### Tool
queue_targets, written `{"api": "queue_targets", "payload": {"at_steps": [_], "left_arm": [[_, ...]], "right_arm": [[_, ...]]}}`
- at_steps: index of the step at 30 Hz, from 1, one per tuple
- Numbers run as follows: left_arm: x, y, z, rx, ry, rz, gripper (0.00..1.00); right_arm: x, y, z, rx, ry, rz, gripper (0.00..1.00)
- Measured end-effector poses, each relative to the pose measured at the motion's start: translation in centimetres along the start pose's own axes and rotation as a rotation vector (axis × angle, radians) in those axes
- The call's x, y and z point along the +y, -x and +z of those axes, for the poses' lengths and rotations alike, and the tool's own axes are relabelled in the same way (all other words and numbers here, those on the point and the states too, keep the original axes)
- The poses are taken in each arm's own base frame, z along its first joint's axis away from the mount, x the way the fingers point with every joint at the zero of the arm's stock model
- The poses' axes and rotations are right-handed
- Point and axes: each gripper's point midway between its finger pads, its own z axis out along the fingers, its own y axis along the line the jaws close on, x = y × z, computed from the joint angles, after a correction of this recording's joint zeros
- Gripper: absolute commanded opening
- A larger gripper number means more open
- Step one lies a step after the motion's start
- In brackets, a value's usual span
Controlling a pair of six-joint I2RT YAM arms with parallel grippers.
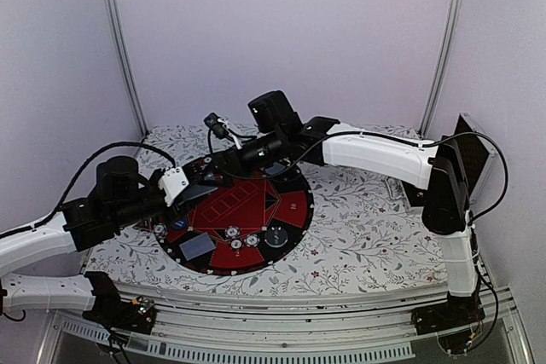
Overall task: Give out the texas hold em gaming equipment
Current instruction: Pick up the poker card from the face-down deck piles.
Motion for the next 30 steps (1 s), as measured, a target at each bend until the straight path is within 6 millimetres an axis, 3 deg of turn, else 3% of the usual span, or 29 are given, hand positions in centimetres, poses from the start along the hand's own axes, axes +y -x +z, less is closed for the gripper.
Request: {"api": "queue_targets", "payload": {"at_steps": [6,10,18,27,30], "left_arm": [[0.0,-0.2,0.0,0.009,0.002,0.000,0.52],[0.1,-0.2,0.0,0.011,0.005,0.000,0.52],[0.1,-0.2,0.0,0.011,0.006,0.000,0.52],[0.1,-0.1,0.0,0.007,0.008,0.000,0.52],[0.1,-0.1,0.0,0.007,0.008,0.000,0.52]], "right_arm": [[-0.7,0.3,-0.5,-0.008,-0.022,0.017,0.71],[-0.4,0.5,-0.8,-0.009,-0.008,0.014,0.57],[0.4,0.8,-1.3,-0.009,0.018,0.008,0.38],[1.1,1.6,-2.3,-0.023,0.021,-0.001,0.31],[1.2,1.6,-2.3,-0.022,0.027,0.000,0.21]]}}
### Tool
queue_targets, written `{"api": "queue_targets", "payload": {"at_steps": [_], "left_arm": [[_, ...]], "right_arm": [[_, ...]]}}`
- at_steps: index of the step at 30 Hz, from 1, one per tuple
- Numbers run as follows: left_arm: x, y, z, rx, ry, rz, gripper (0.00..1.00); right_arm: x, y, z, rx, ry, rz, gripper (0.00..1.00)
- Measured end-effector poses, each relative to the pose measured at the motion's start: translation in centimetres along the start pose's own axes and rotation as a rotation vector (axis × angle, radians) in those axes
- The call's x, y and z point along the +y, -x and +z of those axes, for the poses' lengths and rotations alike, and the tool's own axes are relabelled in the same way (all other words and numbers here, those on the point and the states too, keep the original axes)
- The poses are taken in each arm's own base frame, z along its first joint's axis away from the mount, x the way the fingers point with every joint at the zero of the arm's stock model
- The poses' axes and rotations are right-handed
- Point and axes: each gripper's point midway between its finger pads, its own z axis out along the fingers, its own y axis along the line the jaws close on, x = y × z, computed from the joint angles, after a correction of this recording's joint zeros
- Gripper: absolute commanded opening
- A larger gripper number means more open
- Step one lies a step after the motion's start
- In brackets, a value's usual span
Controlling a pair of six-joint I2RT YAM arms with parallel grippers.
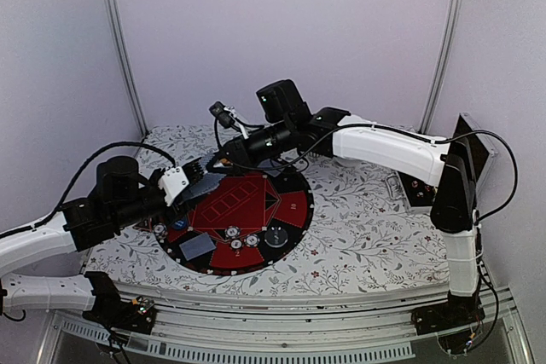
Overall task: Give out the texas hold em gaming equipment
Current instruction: Pick up the poker card from the face-down deck piles.
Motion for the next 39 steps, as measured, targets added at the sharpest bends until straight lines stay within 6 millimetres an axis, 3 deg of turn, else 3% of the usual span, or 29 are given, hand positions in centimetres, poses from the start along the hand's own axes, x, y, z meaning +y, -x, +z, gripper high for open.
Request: {"api": "queue_targets", "payload": {"at_steps": [6,20,39], "left_arm": [[-0.1,-0.3,0.3,0.011,-0.004,-0.003,0.52],[-0.2,-0.5,0.3,0.022,-0.004,-0.006,0.52],[-0.1,-0.2,0.4,0.010,0.000,-0.007,0.52]], "right_arm": [[0.4,-0.2,0.1,0.010,0.018,0.012,0.03],[0.4,-0.3,0.0,0.015,0.017,0.022,0.02],[2.3,2.2,-2.4,-0.041,0.037,-0.019,0.03]]}}
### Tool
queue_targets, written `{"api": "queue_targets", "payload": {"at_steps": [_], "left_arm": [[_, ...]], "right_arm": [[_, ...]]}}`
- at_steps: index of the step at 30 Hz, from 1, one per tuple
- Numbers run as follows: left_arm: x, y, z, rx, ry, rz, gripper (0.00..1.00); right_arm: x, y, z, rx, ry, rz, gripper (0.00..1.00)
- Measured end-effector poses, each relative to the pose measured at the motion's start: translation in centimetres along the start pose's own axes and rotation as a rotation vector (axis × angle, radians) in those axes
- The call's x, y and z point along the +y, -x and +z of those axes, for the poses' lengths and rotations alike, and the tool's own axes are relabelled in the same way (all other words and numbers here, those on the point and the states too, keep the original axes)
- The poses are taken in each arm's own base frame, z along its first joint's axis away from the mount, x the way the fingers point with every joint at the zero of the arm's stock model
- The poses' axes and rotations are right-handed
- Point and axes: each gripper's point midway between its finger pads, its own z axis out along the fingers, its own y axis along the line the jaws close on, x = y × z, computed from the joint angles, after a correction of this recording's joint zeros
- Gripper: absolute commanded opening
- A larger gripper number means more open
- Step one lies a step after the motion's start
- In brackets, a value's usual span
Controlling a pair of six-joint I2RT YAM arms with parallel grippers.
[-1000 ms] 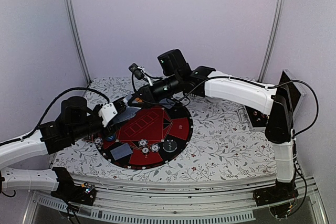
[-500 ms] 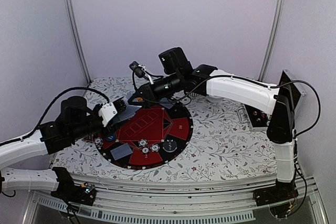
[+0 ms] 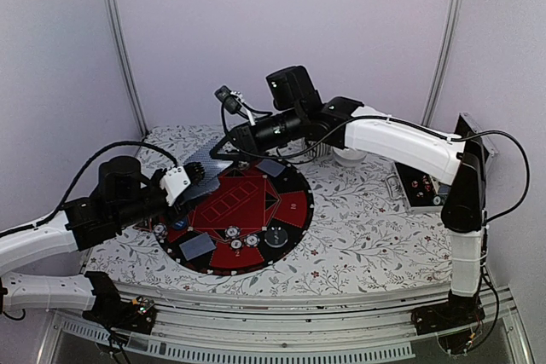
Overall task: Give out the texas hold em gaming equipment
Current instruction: Pick up the poker card from the face-down deck piles, then distribute the poker card in the big blind area.
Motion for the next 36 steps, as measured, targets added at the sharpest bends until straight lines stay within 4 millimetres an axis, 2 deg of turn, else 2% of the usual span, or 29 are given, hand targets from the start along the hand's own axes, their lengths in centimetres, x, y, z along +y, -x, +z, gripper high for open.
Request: {"api": "queue_targets", "payload": {"at_steps": [8,16,19,22,25,28,32,36], "left_arm": [[0.0,0.0,0.0,0.000,0.000,0.000,0.52],[0.0,0.0,0.0,0.000,0.000,0.000,0.52],[0.0,0.0,0.0,0.000,0.000,0.000,0.52],[0.0,0.0,0.0,0.000,0.000,0.000,0.52],[0.0,0.0,0.0,0.000,0.000,0.000,0.52],[0.0,0.0,-0.1,-0.001,0.001,0.000,0.52],[0.1,0.2,-0.2,-0.006,0.004,0.000,0.52],[0.2,0.2,-0.3,-0.009,0.006,-0.001,0.53]], "right_arm": [[-0.1,0.9,-1.5,-0.031,0.023,0.005,0.02],[0.2,3.3,-4.6,-0.109,0.025,-0.009,0.02],[-0.9,4.0,-6.3,-0.154,-0.014,0.005,0.02],[-4.4,4.3,-8.8,-0.230,-0.096,0.066,0.02],[-10.7,4.0,-11.6,-0.328,-0.237,0.189,0.02],[-16.9,3.1,-13.5,-0.414,-0.375,0.319,0.02],[-23.9,1.0,-13.6,-0.499,-0.530,0.456,0.02],[-28.6,-2.1,-11.5,-0.534,-0.602,0.590,0.02]]}}
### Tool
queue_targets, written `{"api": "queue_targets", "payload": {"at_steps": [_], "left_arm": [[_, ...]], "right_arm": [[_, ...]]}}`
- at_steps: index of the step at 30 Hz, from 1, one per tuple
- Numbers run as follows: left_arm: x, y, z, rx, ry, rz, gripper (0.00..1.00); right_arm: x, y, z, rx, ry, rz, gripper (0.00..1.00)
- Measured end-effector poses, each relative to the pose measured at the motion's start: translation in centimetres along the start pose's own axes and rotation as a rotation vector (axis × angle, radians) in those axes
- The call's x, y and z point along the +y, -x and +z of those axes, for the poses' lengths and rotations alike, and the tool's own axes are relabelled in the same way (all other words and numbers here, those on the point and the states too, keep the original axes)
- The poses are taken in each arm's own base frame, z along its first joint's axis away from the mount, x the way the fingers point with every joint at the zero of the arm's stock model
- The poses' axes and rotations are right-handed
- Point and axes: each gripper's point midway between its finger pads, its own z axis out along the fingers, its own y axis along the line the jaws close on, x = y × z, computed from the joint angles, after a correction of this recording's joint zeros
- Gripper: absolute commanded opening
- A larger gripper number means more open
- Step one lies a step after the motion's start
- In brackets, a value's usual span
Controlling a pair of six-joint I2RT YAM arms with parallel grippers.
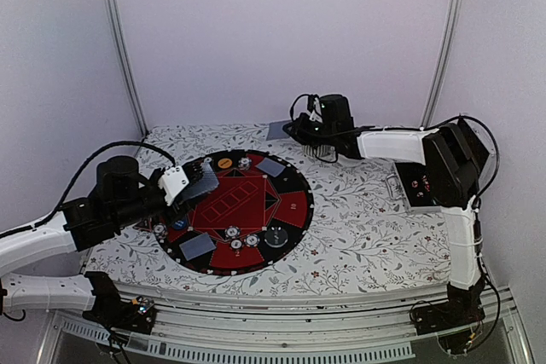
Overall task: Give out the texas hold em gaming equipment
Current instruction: Distribute the poker card in the big blind area.
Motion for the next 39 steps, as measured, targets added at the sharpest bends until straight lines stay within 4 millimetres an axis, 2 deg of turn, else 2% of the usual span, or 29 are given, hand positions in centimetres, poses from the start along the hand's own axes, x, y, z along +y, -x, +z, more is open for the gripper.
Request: {"api": "queue_targets", "payload": {"at_steps": [7,12,19,24,29,32,35,38,39], "left_arm": [[0.0,0.0,0.0,0.000,0.000,0.000,0.53],[0.0,0.0,0.0,0.000,0.000,0.000,0.53],[0.1,0.1,-0.1,-0.006,0.003,0.000,0.52],[0.1,0.2,-0.1,-0.006,0.004,0.000,0.53],[0.1,0.2,-0.1,-0.006,0.004,0.000,0.53],[0.1,0.2,-0.1,-0.006,0.003,0.000,0.53],[0.1,0.2,-0.1,-0.006,0.003,0.000,0.53],[0.1,0.2,-0.1,-0.006,0.003,0.000,0.53],[0.1,0.2,-0.1,-0.006,0.003,0.000,0.53]], "right_arm": [[-6.0,-3.7,4.8,-0.005,-0.063,0.291,0.02],[-10.1,-7.0,6.6,0.014,-0.118,0.471,0.02],[-8.9,-7.2,7.2,0.000,-0.086,0.576,0.02],[-8.8,-7.4,7.3,-0.005,-0.090,0.604,0.04],[-9.6,-7.9,7.0,-0.027,-0.119,0.609,0.20],[-10.4,-8.5,6.9,-0.031,-0.144,0.616,0.39],[-10.9,-8.9,6.7,-0.032,-0.158,0.626,0.52],[-10.5,-8.7,6.5,-0.036,-0.152,0.631,0.68],[-10.2,-8.6,6.2,-0.038,-0.150,0.631,0.77]]}}
